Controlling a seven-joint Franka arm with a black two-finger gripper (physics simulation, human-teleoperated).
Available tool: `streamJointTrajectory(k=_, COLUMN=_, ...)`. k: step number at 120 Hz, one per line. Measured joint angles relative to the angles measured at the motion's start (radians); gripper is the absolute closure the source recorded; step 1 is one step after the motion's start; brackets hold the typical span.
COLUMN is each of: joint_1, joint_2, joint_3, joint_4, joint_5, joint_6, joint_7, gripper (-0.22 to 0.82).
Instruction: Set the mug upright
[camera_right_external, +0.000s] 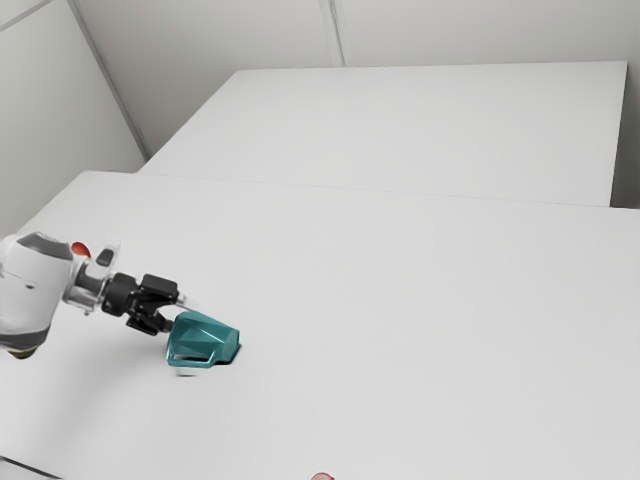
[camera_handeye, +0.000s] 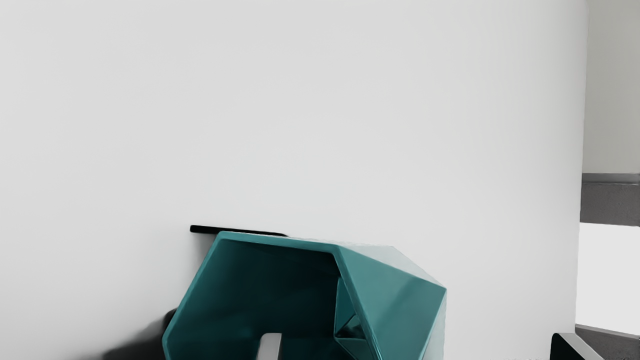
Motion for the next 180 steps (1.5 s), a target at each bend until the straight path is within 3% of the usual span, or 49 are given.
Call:
streamJointTrajectory(k=37, joint_1=-0.007, joint_2=0.026, joint_3=0.0, joint_4=0.0, joint_5=-0.037, joint_6=-0.05, joint_7=0.086, gripper=0.07)
streamJointTrajectory(k=53, joint_1=-0.012, joint_2=0.027, joint_3=-0.001, joint_4=0.0, joint_5=-0.039, joint_6=-0.067, joint_7=0.096, gripper=0.21)
streamJointTrajectory(k=82, joint_1=-0.009, joint_2=0.026, joint_3=-0.001, joint_4=0.001, joint_5=-0.04, joint_6=-0.08, joint_7=0.11, gripper=0.57)
streamJointTrajectory(k=96, joint_1=-0.008, joint_2=0.025, joint_3=-0.001, joint_4=0.001, joint_5=-0.04, joint_6=-0.081, joint_7=0.115, gripper=0.67)
streamJointTrajectory(k=129, joint_1=-0.014, joint_2=-0.006, joint_3=-0.002, joint_4=0.002, joint_5=-0.038, joint_6=-0.08, joint_7=0.121, gripper=0.75)
streamJointTrajectory(k=156, joint_1=-0.043, joint_2=-0.09, joint_3=0.0, joint_4=0.009, joint_5=-0.018, joint_6=-0.079, joint_7=0.116, gripper=0.77)
streamJointTrajectory(k=180, joint_1=-0.102, joint_2=-0.161, joint_3=-0.007, joint_4=0.077, joint_5=0.16, joint_6=-0.079, joint_7=0.058, gripper=0.78)
